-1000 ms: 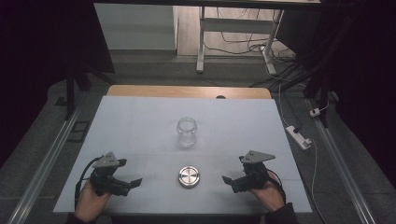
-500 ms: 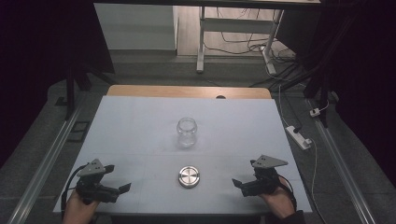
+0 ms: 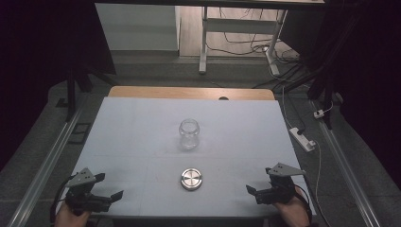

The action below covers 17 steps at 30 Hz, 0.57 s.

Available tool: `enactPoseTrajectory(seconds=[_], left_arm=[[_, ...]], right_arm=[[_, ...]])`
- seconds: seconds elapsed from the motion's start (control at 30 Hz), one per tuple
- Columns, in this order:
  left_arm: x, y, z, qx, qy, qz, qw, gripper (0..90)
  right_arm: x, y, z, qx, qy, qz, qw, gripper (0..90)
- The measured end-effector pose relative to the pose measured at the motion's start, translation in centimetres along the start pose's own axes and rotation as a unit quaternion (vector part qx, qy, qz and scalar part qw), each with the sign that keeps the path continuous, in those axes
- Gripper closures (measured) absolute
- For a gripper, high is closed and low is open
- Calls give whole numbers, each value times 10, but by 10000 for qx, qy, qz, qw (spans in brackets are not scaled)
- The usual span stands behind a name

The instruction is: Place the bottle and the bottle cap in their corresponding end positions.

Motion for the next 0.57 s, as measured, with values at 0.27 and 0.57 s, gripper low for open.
enactPoseTrajectory(seconds=[0.27, 0.57], left_arm=[[-12, 3, 1, 169, 29, -185, 9997, 0], [-16, 6, -1, 237, 142, -216, 9994, 0]], right_arm=[[-12, 8, 4, -99, -176, -133, 9997, 0], [-16, 14, 4, -146, -246, -139, 9995, 0]])
Point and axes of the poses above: each handheld gripper's, and its own axes: y roughly backward along the jaws, x roughly out of its top, z roughly to its right, the point moved 5 cm from there along -y, roughly forward along the jaws, and after that the axes turned 3 degrees about -y, right-handed, at the moved point
